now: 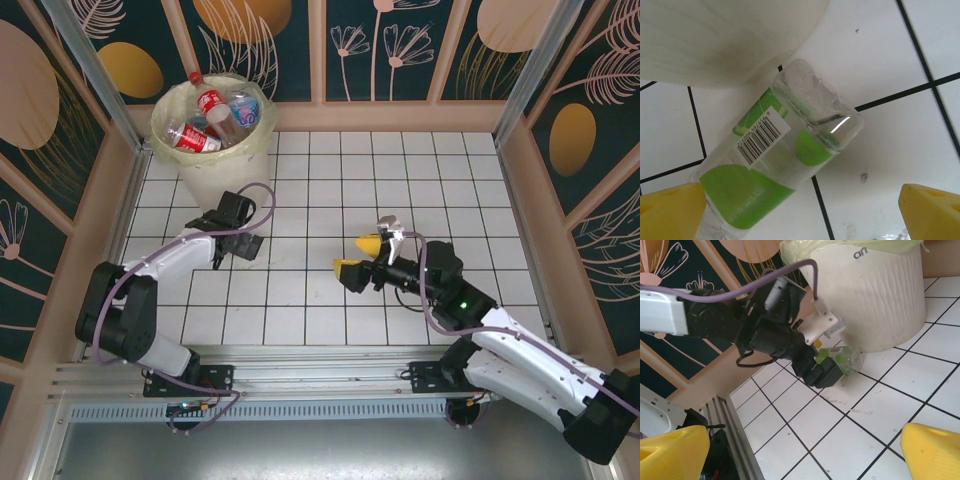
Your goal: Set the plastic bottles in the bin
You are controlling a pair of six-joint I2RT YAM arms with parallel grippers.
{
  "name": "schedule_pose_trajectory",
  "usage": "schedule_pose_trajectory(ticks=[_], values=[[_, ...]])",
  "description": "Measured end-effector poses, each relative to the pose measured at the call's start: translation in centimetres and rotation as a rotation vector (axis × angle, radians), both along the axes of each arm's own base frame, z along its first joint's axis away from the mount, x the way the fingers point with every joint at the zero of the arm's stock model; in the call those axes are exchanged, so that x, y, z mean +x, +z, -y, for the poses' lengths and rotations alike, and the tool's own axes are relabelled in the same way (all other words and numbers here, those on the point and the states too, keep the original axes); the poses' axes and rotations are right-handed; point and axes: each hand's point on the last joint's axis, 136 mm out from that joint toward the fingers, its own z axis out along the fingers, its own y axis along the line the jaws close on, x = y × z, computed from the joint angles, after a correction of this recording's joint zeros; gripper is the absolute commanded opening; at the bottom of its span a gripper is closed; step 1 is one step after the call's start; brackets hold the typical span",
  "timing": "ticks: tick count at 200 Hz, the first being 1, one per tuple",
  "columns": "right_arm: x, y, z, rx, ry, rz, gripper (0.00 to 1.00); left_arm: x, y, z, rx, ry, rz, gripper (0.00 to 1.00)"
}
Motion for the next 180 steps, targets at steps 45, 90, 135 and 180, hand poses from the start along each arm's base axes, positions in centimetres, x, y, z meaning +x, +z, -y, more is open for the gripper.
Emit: schedule_pose_trajectory(ticks=[45, 90, 135, 180], values=[[-0.2, 0.3, 0.3, 0.011, -0.004, 0.008, 0.99, 0.7, -1.3, -1.4, 0.078, 0.018, -0.028, 0.99], [-0.2, 0.3, 0.3, 0.011, -0.004, 0.008, 0.99, 1.1, -2.1, -2.2, 0.087, 0.024, -0.052, 0.98], [-0.3, 0.6, 0.4, 0.019, -0.007, 0.016, 0.99, 1.8, -2.4, -2.8, 0.103, 0.023, -0.055, 0.98], [-0.3, 0.7, 0.5, 0.021, -0.008, 0.019, 0.99, 2.7, -2.5, -2.5, 0.103, 0.015, -0.054, 0.99]])
